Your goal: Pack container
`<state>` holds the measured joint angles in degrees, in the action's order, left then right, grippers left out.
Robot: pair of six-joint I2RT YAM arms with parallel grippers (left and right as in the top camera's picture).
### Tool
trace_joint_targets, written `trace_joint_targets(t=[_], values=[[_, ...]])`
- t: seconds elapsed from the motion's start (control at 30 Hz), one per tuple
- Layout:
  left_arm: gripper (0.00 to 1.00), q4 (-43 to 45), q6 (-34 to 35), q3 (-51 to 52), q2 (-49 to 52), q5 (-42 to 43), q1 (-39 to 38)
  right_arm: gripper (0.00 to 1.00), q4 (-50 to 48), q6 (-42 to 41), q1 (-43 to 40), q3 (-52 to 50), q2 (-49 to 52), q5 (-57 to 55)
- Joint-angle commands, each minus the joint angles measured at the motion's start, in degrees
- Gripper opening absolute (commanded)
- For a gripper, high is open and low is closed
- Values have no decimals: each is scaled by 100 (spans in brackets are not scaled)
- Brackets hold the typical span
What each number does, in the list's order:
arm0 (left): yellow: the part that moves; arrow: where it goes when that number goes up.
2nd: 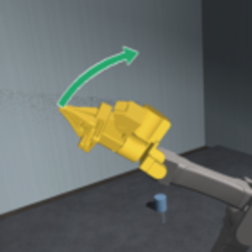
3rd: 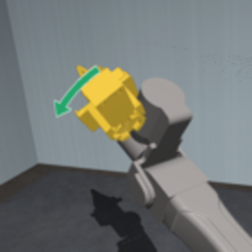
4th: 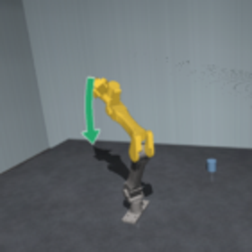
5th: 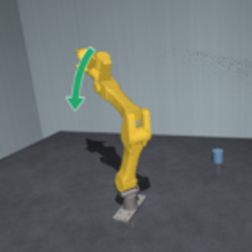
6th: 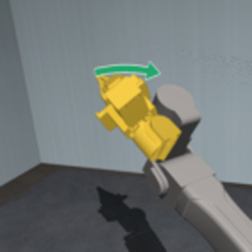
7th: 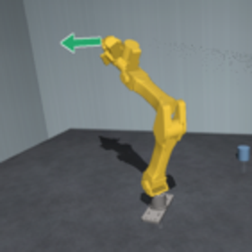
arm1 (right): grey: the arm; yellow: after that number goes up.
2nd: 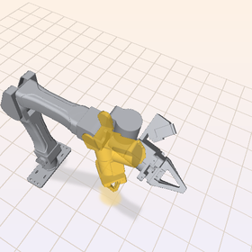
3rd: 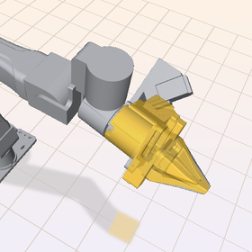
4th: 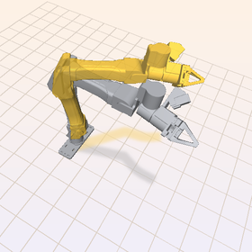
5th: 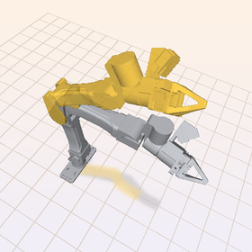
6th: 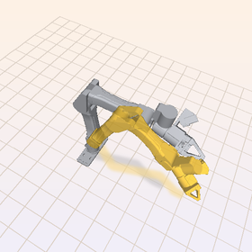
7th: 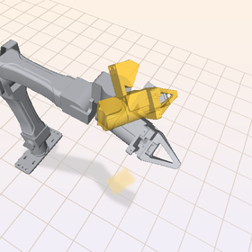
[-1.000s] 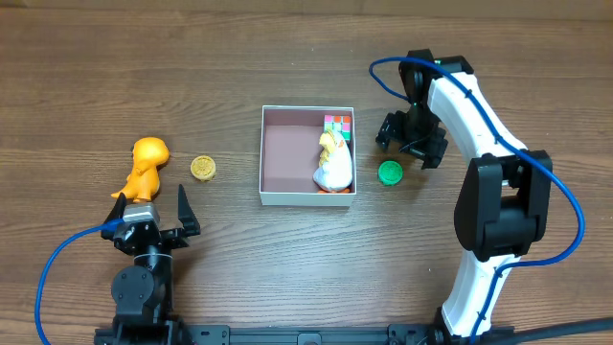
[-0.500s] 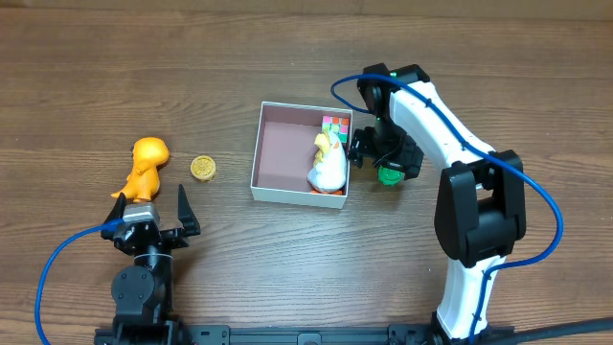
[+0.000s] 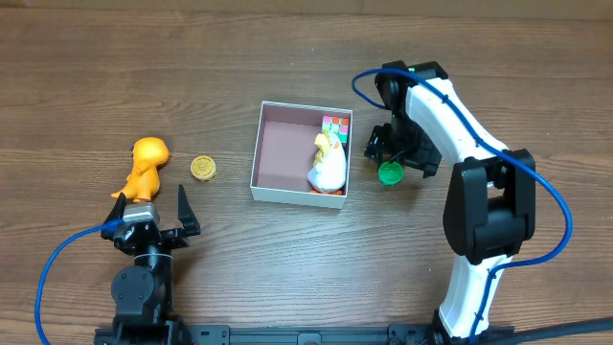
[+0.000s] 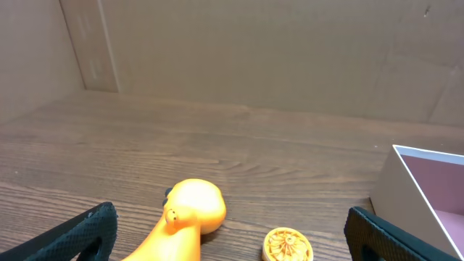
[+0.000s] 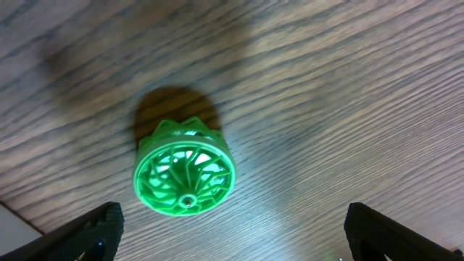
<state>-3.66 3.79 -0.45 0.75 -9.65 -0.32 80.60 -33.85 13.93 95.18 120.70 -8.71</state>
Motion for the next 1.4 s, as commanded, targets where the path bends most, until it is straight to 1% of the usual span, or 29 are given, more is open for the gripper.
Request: trace_joint_targets(t=[0.0, 0.07, 0.17, 0.23, 0.27, 0.3, 0.37, 0.47, 0.5, 0.6, 0.67, 0.73, 0.8, 0.87, 1.1, 1.2, 1.37], values=[[100, 7, -146, 15, -11, 24, 39, 100, -280, 256, -9, -24, -223, -15], [100, 7, -146, 15, -11, 24, 39, 100, -605, 555, -9, -24, -223, 210], [100, 7, -146, 15, -11, 24, 39, 99, -1097, 752, -9, -24, -221, 623], [100, 7, -146, 15, -11, 24, 39, 88, -1392, 798, -9, -24, -221, 782], [100, 7, -146, 15, -11, 24, 39, 78, -1508, 798, -9, -24, -221, 793], [100, 7, -146, 15, -11, 24, 39, 63, -1585, 798, -9, -24, -221, 798], [100, 7, -146, 15, -11, 24, 39, 50, -1687, 798, -9, -24, -221, 798], [100, 7, -146, 15, -11, 24, 39, 45, -1768, 800, -9, -24, -221, 798], [100, 7, -146, 15, -11, 24, 39, 42, -1812, 844, -9, -24, -221, 800], [100, 7, -146, 15, -11, 24, 39, 21, -1958, 885, -9, -24, -221, 802], [100, 7, -146, 15, -11, 24, 39, 14, -2081, 885, -9, -24, -221, 802], [100, 7, -146, 17, -11, 24, 39, 10, -2190, 896, -9, -24, -221, 831], [100, 7, -146, 15, -11, 24, 39, 5, -2393, 1189, -9, -24, -221, 1143], [100, 7, -146, 15, -11, 24, 39, 4, -2573, 1416, -9, -24, -221, 1427], [100, 7, -146, 15, -11, 24, 39, 4, -2828, 1443, -9, -24, -221, 1491], [100, 7, -146, 15, -11, 24, 39, 4, -2894, 1744, -9, -24, -221, 1749], [100, 7, -146, 15, -11, 24, 39, 4, -2962, 1794, -9, -24, -221, 1803]])
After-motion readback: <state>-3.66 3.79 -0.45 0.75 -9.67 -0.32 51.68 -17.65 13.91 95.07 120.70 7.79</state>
